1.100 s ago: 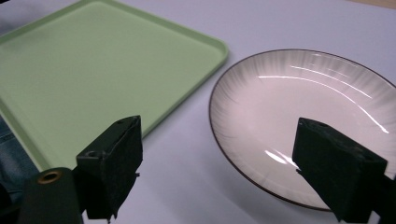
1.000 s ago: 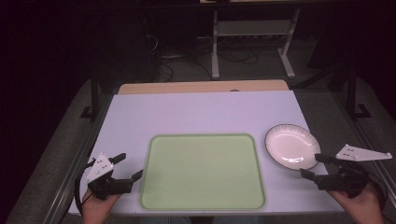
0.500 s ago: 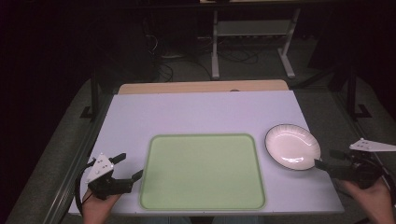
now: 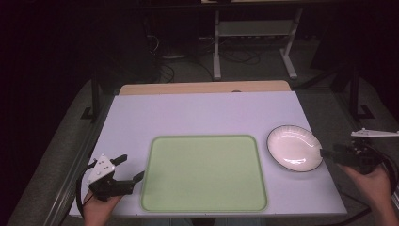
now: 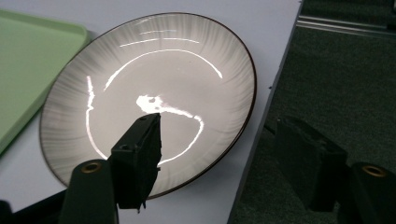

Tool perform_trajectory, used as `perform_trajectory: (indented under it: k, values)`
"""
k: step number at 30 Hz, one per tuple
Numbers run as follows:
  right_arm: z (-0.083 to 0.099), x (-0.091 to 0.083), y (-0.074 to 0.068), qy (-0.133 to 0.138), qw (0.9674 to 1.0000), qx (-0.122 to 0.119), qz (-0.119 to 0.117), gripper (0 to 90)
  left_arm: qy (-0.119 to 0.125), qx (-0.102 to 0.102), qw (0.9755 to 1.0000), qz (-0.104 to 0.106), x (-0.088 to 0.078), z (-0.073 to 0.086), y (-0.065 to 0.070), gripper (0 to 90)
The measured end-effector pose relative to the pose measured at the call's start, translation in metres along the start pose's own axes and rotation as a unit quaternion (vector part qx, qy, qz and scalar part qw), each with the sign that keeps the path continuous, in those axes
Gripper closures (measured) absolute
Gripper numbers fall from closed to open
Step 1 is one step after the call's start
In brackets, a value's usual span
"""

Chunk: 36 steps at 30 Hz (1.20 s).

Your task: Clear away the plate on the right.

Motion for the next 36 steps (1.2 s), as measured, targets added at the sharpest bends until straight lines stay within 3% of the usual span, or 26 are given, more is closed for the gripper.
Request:
perform_trajectory:
  k: [8,9,12,22,28,36]
  values:
    - [-0.002,0.022,0.014,-0.029,0.999,0.035,0.004,44.0,-0.001,-0.001,1.0,0.0,0.0,0.0,-0.001,13.6]
    - [-0.001,0.028,0.017,-0.037,0.998,0.052,0.0,46.9,-0.002,-0.001,1.0,0.001,0.0,0.0,0.0,13.6]
    - [-0.001,0.032,0.018,-0.041,0.9976,0.057,-0.002,49.3,-0.002,-0.001,1.0,0.001,0.001,0.0,0.0,13.6]
    - [-0.003,0.046,0.022,-0.051,0.992,0.112,-0.028,66.2,-0.002,0.0,1.0,0.002,0.001,0.0,0.0,13.8]
    - [-0.001,0.053,0.021,-0.054,0.9898,0.126,-0.039,72.0,-0.002,0.0,1.0,0.002,0.001,0.0,0.0,13.8]
    - [0.005,0.056,0.024,-0.027,0.9831,0.171,-0.06,74.8,-0.005,0.001,1.0,0.002,0.002,0.001,0.001,13.8]
Point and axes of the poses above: each handheld gripper's, and its own axes: x roughly forward along the jaws, z roughly out of its underside, y roughly to its right, the point moved 4 cm from there along x, roughly forward along the jaws, and after that the axes turned 9 degrees about -x, right-handed, at the moved point
